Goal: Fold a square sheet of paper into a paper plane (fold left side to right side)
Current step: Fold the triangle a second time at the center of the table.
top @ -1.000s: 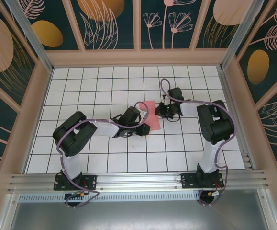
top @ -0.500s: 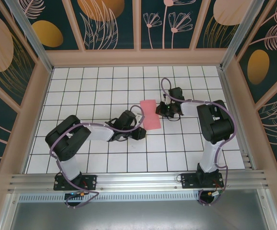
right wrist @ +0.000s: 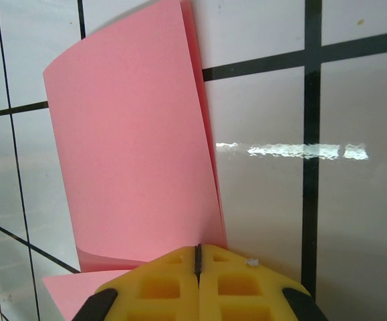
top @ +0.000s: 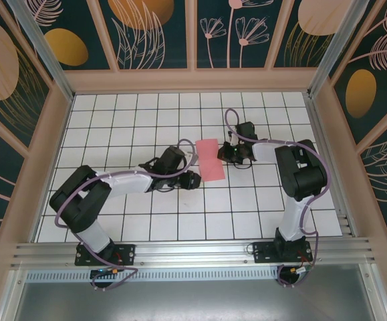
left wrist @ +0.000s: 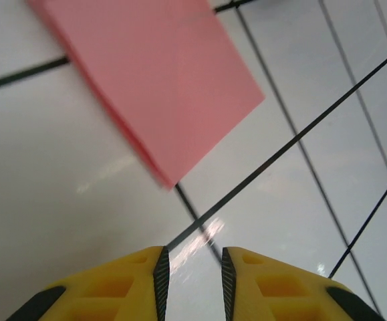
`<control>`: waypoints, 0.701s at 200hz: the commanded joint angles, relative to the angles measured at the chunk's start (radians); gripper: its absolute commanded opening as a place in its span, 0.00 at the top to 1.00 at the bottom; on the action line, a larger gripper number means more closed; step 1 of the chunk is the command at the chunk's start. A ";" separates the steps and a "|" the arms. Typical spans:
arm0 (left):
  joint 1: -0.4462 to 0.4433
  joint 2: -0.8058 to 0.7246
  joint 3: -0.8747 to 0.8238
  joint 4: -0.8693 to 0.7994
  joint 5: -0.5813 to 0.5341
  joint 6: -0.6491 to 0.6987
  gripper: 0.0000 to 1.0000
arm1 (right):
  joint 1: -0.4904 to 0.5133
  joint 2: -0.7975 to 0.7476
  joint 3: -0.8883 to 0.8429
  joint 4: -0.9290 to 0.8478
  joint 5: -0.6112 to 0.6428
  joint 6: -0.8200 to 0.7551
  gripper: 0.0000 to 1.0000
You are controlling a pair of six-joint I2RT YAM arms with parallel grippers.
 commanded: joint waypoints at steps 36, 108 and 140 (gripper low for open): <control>0.000 0.206 0.209 -0.022 0.106 0.053 0.70 | 0.018 0.028 -0.012 -0.003 0.060 0.000 0.95; 0.000 0.266 0.165 -0.042 0.043 0.058 0.71 | 0.017 -0.068 -0.007 -0.026 0.047 -0.007 0.95; 0.000 0.269 0.136 -0.021 0.041 0.046 0.71 | 0.021 -0.159 -0.047 -0.031 0.016 0.009 0.95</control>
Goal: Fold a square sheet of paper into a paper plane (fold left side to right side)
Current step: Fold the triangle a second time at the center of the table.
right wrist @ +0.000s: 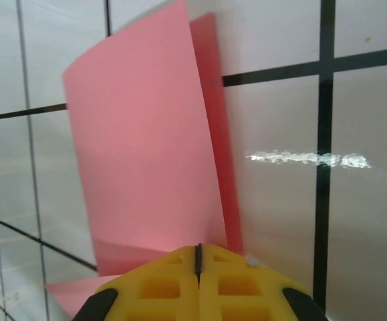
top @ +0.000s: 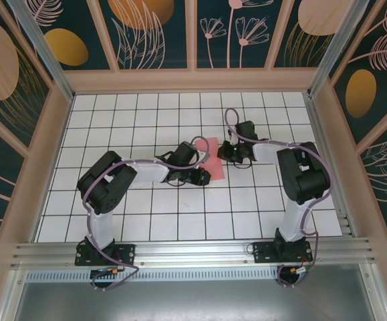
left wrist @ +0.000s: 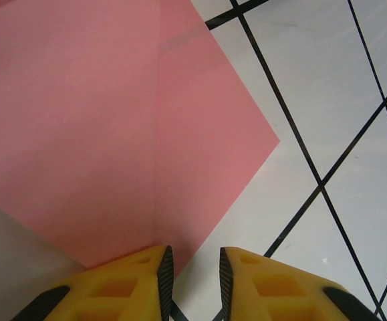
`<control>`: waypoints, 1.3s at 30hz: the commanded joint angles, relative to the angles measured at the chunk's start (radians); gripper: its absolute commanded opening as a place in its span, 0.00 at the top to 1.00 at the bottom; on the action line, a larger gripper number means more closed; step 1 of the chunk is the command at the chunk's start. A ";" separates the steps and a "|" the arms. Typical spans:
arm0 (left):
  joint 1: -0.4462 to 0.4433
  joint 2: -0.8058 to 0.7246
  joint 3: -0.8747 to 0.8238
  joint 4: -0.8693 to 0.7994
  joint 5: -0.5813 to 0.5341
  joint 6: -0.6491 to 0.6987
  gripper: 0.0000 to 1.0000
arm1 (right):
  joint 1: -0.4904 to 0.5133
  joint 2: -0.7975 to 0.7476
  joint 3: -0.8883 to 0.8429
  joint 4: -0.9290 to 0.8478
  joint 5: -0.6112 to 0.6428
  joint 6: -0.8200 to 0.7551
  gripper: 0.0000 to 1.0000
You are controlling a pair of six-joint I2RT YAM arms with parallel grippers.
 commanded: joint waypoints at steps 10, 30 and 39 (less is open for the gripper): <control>0.000 0.003 -0.088 0.028 -0.003 -0.007 0.72 | 0.088 -0.126 -0.154 0.080 -0.100 0.117 0.98; 0.000 0.000 -0.127 0.042 -0.045 -0.022 0.73 | 0.135 0.038 -0.071 0.039 0.004 0.102 0.98; 0.002 0.010 -0.153 0.050 -0.058 -0.022 0.74 | 0.099 0.055 0.013 -0.054 0.082 0.030 0.97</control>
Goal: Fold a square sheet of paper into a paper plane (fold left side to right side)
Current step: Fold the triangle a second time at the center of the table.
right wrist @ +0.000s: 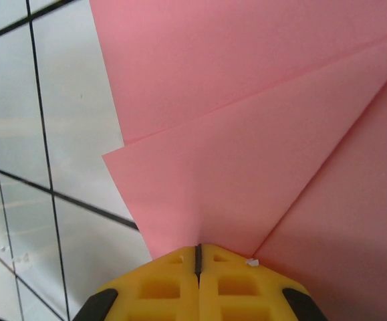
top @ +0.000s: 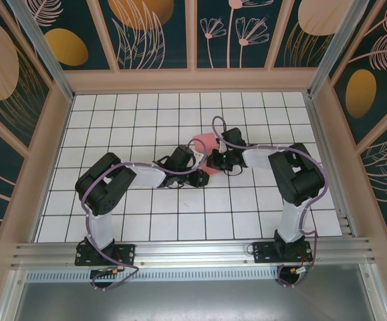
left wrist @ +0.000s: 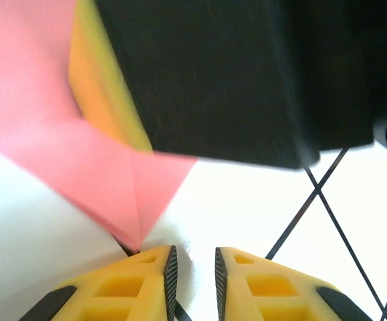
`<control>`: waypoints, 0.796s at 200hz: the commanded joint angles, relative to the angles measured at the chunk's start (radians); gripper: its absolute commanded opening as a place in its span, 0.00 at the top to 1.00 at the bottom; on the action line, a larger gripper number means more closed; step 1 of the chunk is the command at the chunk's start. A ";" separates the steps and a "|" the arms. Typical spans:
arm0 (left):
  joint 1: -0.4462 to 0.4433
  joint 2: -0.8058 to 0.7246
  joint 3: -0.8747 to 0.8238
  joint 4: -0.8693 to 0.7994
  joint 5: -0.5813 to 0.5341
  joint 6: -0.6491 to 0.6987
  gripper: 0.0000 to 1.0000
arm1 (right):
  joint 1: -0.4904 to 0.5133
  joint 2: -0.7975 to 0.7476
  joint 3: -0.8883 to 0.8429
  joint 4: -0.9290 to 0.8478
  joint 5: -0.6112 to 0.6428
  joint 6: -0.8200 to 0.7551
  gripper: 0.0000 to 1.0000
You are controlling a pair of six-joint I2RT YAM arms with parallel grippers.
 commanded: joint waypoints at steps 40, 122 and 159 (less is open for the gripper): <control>0.005 -0.006 -0.067 -0.105 -0.027 -0.014 0.72 | -0.036 0.025 0.039 -0.068 0.034 -0.047 0.97; 0.109 -0.194 -0.064 -0.103 0.043 -0.049 0.42 | -0.047 -0.129 -0.019 -0.005 -0.073 0.007 0.90; 0.156 -0.138 0.032 -0.090 0.115 -0.083 0.31 | -0.098 -0.252 -0.056 -0.046 -0.025 -0.021 0.72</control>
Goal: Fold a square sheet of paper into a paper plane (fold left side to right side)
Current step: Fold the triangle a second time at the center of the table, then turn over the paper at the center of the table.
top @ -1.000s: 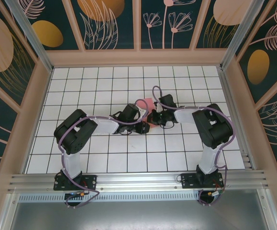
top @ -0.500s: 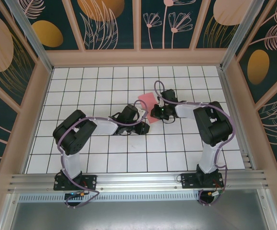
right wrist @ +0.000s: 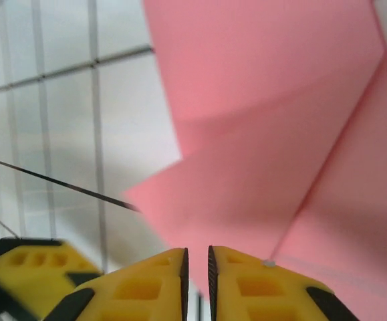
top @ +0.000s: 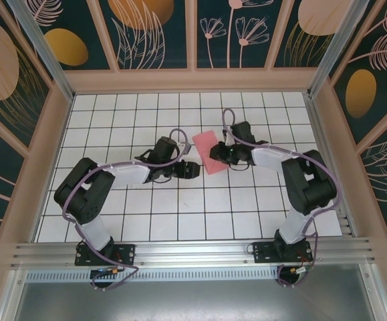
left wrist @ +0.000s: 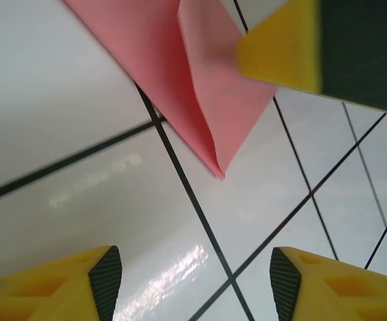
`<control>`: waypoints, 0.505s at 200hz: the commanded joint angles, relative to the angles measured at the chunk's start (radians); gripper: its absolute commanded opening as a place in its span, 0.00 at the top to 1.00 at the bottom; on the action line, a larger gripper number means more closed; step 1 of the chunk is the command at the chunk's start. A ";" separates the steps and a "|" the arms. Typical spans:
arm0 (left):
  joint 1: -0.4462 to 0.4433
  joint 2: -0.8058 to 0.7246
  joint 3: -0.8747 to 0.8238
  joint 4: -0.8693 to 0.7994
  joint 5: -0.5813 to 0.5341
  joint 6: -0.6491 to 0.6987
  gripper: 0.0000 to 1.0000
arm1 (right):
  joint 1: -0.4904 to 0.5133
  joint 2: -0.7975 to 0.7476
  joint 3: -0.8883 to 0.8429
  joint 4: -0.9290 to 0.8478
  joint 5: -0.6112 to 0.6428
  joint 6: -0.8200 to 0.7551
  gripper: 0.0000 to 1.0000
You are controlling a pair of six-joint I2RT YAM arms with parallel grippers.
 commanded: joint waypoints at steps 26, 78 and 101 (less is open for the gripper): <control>0.023 0.114 0.170 0.014 0.125 -0.028 0.29 | -0.099 -0.163 -0.117 -0.011 0.016 -0.030 0.66; 0.024 0.296 0.357 -0.050 0.129 -0.014 0.32 | -0.140 -0.212 -0.222 0.037 -0.029 -0.035 0.63; 0.026 0.344 0.420 -0.102 0.087 0.003 0.43 | -0.140 -0.199 -0.241 0.082 -0.068 -0.022 0.63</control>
